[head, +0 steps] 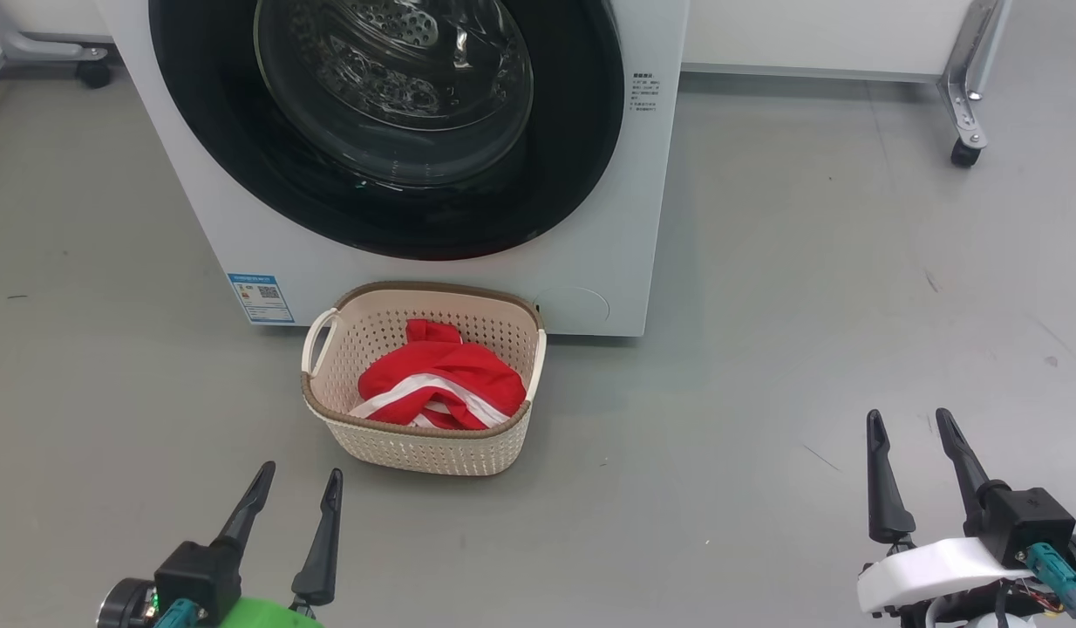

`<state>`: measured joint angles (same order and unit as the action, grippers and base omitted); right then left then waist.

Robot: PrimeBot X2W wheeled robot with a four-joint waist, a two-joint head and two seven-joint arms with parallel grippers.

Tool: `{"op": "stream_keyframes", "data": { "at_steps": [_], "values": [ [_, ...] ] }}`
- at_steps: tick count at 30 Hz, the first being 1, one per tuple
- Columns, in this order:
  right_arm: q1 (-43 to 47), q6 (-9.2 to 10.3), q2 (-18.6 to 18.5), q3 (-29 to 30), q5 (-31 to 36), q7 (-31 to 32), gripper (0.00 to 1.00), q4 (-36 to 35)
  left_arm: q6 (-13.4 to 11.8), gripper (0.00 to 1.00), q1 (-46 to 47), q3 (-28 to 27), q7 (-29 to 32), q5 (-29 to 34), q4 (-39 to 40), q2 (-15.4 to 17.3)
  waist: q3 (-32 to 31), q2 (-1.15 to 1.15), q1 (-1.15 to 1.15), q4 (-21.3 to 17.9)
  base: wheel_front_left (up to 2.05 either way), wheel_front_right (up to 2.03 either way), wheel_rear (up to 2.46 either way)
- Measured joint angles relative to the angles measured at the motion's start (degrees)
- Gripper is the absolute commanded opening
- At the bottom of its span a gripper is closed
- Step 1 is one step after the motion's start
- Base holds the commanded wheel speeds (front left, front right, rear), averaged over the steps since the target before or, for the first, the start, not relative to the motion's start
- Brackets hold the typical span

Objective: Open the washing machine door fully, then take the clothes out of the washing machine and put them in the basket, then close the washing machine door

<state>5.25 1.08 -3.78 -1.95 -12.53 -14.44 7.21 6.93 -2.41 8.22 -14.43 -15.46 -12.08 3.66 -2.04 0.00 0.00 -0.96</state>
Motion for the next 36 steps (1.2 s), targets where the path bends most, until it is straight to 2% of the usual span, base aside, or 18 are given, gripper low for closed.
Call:
{"op": "stream_keyframes", "data": {
  "at_steps": [20,21,26,36],
  "values": [
    [0.02,0.00,0.71,1.48,-2.92,0.00,1.00,-0.36,0.00,1.00,-0.05,1.11,0.00,-0.67,0.63,-0.01,0.09,0.00,0.00,-0.14,0.00,0.00,0.00],
    [0.02,0.00,0.73,1.48,-3.01,0.00,0.00,-0.36,0.00,0.00,-0.06,1.10,-0.01,-0.74,0.89,-0.01,0.09,0.00,0.00,-0.14,0.00,0.00,0.00],
    [1.70,0.00,1.99,1.29,-3.00,0.04,0.00,3.00,-0.02,0.00,-1.24,1.49,0.24,-0.75,-2.32,-0.92,0.08,0.00,0.00,-0.14,0.00,0.00,0.00],
    [1.29,-0.45,2.03,2.52,-6.46,1.70,0.00,4.35,-0.02,0.00,-1.49,1.42,0.63,-4.52,-2.12,-0.94,0.24,0.00,0.00,-0.04,0.00,0.00,0.00]
  ]
}}
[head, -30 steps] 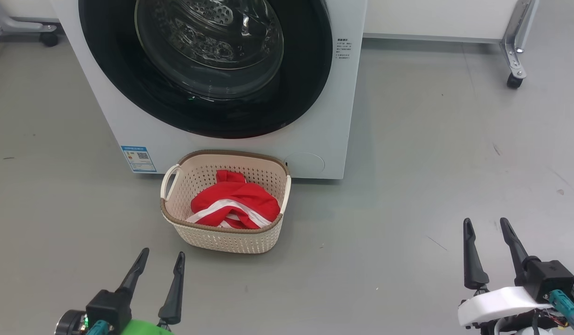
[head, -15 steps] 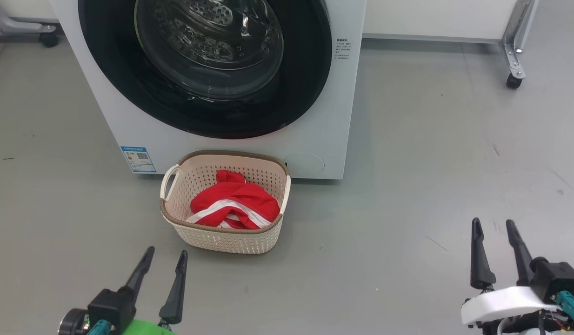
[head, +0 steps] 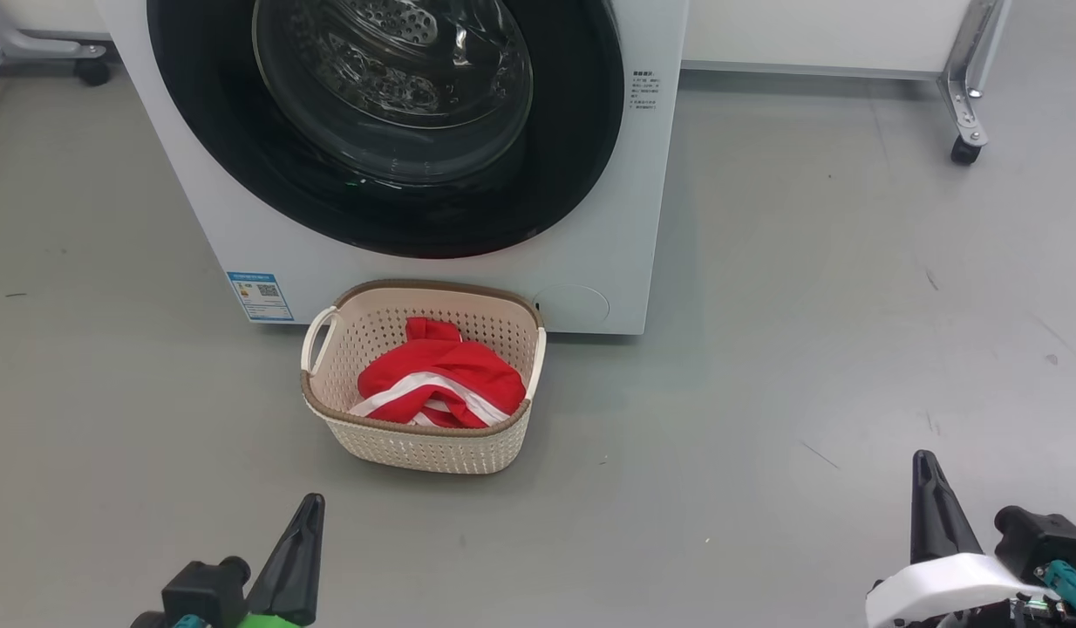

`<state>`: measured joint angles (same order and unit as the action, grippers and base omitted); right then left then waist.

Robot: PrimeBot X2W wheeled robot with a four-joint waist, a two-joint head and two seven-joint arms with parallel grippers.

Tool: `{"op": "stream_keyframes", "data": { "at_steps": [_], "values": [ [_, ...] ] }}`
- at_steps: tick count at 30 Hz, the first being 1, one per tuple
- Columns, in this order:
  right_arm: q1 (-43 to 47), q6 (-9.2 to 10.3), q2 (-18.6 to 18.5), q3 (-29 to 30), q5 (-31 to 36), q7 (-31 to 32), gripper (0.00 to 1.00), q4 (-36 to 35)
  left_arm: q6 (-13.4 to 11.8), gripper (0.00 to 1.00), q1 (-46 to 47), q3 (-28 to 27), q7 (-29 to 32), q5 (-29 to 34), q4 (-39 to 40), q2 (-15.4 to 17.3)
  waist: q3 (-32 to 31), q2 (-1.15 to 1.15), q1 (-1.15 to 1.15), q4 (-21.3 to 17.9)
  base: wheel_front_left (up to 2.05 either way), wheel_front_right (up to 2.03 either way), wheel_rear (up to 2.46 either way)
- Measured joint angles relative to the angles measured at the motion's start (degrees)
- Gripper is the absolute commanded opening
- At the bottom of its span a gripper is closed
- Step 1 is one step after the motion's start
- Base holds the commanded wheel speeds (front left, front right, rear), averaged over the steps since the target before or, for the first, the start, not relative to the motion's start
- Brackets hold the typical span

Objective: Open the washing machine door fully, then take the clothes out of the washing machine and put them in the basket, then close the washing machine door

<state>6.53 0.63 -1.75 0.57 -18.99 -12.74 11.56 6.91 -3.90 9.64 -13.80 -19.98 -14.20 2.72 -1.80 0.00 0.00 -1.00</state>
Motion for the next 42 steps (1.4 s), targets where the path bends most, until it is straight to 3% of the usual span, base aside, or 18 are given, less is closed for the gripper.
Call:
{"op": "stream_keyframes", "data": {
  "at_steps": [42],
  "values": [
    [-3.92,-2.59,-0.01,3.48,-27.98,8.48,0.00,2.44,0.00,0.00,0.97,-4.27,7.03,-28.77,0.16,0.02,0.75,0.00,0.00,0.34,0.00,0.00,0.00]
  ]
}}
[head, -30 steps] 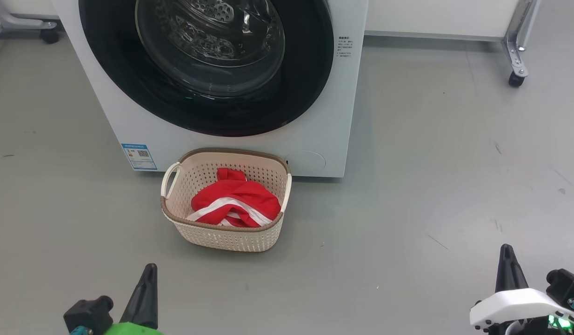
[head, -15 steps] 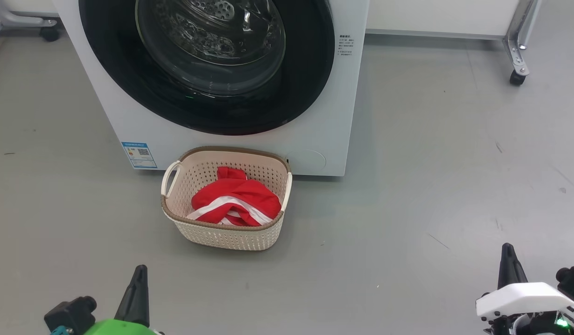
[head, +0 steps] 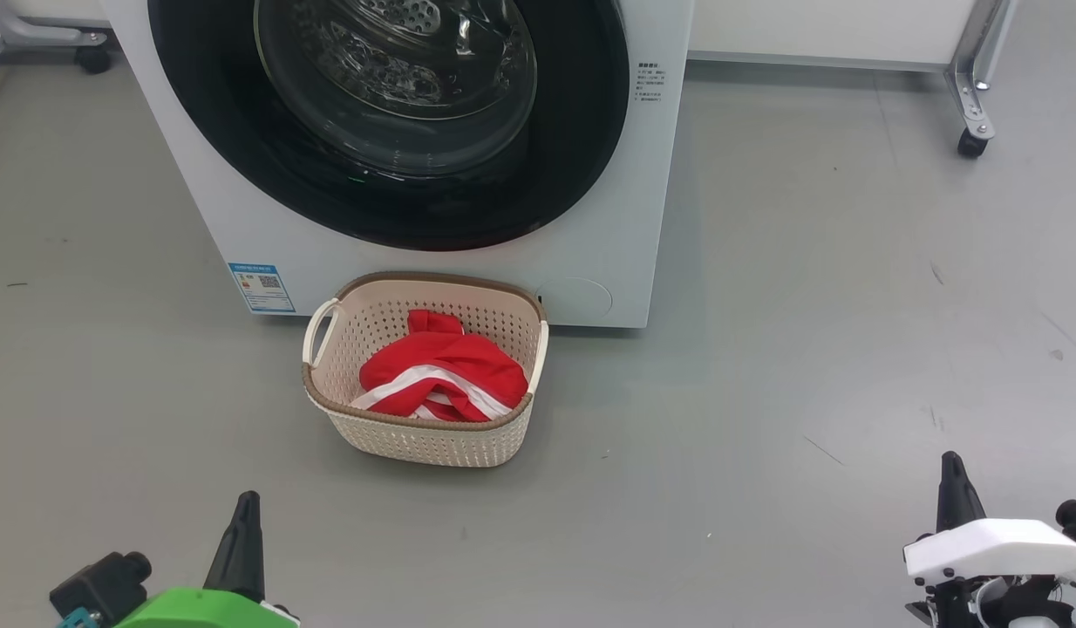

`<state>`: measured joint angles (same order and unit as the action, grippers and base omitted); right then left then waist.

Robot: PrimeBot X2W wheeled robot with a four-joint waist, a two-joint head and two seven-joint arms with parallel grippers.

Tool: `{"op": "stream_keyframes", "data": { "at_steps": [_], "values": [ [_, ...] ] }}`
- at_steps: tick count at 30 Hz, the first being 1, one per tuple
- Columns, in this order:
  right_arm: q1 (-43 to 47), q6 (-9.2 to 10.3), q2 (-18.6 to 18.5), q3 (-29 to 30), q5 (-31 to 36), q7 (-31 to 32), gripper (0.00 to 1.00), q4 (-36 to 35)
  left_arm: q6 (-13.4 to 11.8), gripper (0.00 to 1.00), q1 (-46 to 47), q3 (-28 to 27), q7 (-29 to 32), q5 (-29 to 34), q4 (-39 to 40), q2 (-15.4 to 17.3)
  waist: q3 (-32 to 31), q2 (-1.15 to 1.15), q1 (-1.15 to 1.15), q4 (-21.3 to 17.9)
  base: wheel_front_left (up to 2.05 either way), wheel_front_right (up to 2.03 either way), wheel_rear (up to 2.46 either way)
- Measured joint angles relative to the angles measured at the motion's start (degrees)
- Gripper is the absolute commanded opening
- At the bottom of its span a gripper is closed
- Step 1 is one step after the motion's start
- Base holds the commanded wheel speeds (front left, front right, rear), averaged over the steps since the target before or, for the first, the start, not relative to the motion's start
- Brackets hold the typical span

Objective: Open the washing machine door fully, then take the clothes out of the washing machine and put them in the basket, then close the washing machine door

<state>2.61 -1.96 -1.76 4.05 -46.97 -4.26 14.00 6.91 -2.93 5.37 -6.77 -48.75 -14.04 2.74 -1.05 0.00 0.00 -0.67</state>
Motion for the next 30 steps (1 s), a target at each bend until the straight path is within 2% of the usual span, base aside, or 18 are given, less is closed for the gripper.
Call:
{"op": "stream_keyframes", "data": {
  "at_steps": [30],
  "values": [
    [-2.50,-2.10,-0.02,1.79,-18.86,4.56,0.00,0.82,0.00,0.00,2.33,-3.14,4.78,-19.06,-0.60,0.21,0.52,0.00,0.00,0.28,0.00,0.00,0.00]
  ]
}}
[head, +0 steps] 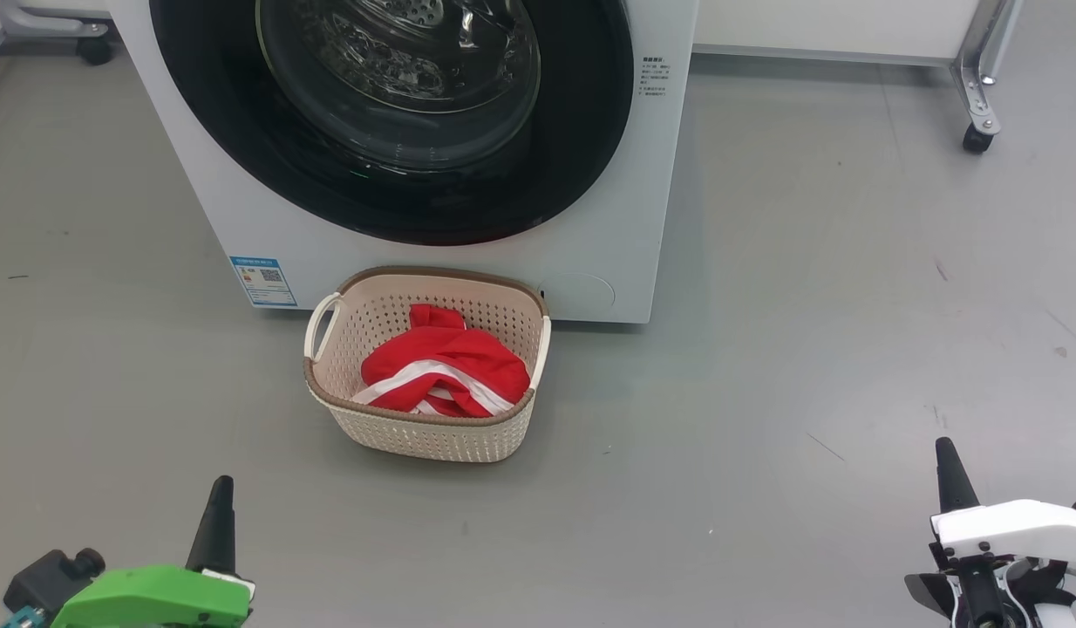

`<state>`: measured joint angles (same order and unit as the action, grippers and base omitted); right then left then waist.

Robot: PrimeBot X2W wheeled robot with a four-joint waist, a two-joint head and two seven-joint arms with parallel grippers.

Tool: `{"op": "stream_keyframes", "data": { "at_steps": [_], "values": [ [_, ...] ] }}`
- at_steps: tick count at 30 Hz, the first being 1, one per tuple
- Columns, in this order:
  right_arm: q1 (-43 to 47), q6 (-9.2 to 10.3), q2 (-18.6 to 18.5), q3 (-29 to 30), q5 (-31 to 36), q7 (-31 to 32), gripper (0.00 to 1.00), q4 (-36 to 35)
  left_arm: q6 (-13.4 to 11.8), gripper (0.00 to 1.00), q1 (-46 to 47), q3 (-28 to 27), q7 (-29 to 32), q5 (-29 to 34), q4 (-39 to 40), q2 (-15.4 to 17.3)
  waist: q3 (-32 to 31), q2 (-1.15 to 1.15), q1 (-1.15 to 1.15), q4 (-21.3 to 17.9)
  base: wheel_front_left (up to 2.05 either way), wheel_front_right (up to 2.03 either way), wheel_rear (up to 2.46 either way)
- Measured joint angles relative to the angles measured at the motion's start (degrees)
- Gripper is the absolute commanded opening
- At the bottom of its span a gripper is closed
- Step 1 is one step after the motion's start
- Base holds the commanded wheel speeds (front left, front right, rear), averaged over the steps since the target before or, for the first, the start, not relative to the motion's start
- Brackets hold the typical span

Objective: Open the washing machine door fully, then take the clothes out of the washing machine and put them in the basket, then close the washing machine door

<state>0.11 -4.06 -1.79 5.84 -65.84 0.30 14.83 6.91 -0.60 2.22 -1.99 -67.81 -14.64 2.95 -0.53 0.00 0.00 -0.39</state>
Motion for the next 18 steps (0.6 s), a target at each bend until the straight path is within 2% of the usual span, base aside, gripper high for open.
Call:
{"op": "stream_keyframes", "data": {
  "at_steps": [18],
  "values": [
    [-1.71,-1.40,-0.03,1.11,-11.52,2.96,0.00,0.53,0.00,0.00,1.63,-1.85,2.69,-11.68,-0.38,0.16,0.31,0.00,0.00,0.17,0.00,0.00,0.00]
  ]
}}
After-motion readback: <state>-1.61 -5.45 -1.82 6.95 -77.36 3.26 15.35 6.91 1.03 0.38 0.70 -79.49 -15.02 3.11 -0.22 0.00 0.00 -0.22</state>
